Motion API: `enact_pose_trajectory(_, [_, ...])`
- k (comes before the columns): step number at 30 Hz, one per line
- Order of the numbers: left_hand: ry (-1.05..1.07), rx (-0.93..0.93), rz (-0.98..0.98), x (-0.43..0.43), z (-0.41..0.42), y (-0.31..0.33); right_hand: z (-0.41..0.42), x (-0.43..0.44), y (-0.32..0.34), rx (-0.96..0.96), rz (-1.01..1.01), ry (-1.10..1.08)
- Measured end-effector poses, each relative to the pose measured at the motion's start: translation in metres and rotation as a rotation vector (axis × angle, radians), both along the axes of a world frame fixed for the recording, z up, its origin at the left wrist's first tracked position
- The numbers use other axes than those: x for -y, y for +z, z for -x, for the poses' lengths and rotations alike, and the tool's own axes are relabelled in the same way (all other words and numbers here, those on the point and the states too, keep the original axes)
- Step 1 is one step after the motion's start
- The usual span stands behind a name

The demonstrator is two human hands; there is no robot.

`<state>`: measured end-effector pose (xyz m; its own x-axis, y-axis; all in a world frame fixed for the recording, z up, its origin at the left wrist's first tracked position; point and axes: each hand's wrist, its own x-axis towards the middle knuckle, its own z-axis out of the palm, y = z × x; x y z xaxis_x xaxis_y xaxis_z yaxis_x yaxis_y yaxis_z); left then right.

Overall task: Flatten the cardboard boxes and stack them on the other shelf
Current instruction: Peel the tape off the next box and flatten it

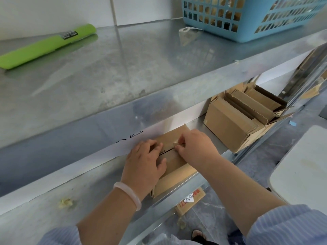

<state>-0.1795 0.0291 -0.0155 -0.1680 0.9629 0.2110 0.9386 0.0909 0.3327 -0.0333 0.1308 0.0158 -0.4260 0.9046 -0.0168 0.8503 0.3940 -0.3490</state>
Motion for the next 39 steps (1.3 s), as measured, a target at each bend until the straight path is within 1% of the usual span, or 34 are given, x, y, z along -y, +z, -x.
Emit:
enact_pose_trajectory(5, [-0.002, 0.000, 0.031, 0.000, 0.000, 0.001, -0.005, -0.010, 0.005, -0.021, 0.053, -0.009])
enact_pose_trajectory(8, [-0.001, -0.002, 0.042, 0.000, 0.001, 0.001, -0.016, -0.020, 0.013, -0.113, 0.085, -0.052])
enact_pose_trajectory(11, [-0.012, -0.004, 0.039, 0.000, 0.001, 0.001, -0.025, -0.023, 0.018, -0.104, -0.025, -0.033])
enact_pose_trajectory(14, [-0.012, 0.004, 0.019, 0.000, 0.001, 0.001, -0.024, -0.014, 0.010, -0.073, -0.133, 0.068])
enact_pose_trajectory(17, [0.002, -0.004, 0.023, -0.002, -0.001, 0.002, -0.022, -0.007, 0.002, -0.077, -0.097, 0.108])
enact_pose_trajectory(20, [0.047, -0.015, 0.047, -0.006, -0.006, 0.005, -0.024, -0.008, 0.004, -0.221, -0.016, 0.029])
enact_pose_trajectory(21, [0.063, -0.024, 0.050, -0.008, -0.007, 0.006, -0.025, -0.009, 0.004, -0.241, 0.002, 0.007])
enact_pose_trajectory(25, [0.078, -0.143, 0.066, -0.012, -0.017, 0.005, -0.027, -0.016, 0.001, -0.115, 0.025, -0.032])
enact_pose_trajectory(28, [0.109, -0.217, 0.045, -0.010, -0.023, 0.002, -0.026, -0.017, 0.001, -0.120, 0.033, -0.012])
enact_pose_trajectory(32, [0.144, -0.216, 0.008, -0.010, -0.028, 0.002, -0.022, -0.016, 0.002, -0.124, -0.022, 0.025])
enact_pose_trajectory(36, [0.156, -0.208, -0.004, -0.010, -0.028, 0.001, -0.027, -0.021, 0.005, -0.134, -0.027, 0.088])
enact_pose_trajectory(39, [0.162, -0.202, -0.012, -0.010, -0.027, 0.000, -0.034, -0.030, 0.008, -0.198, -0.066, 0.098])
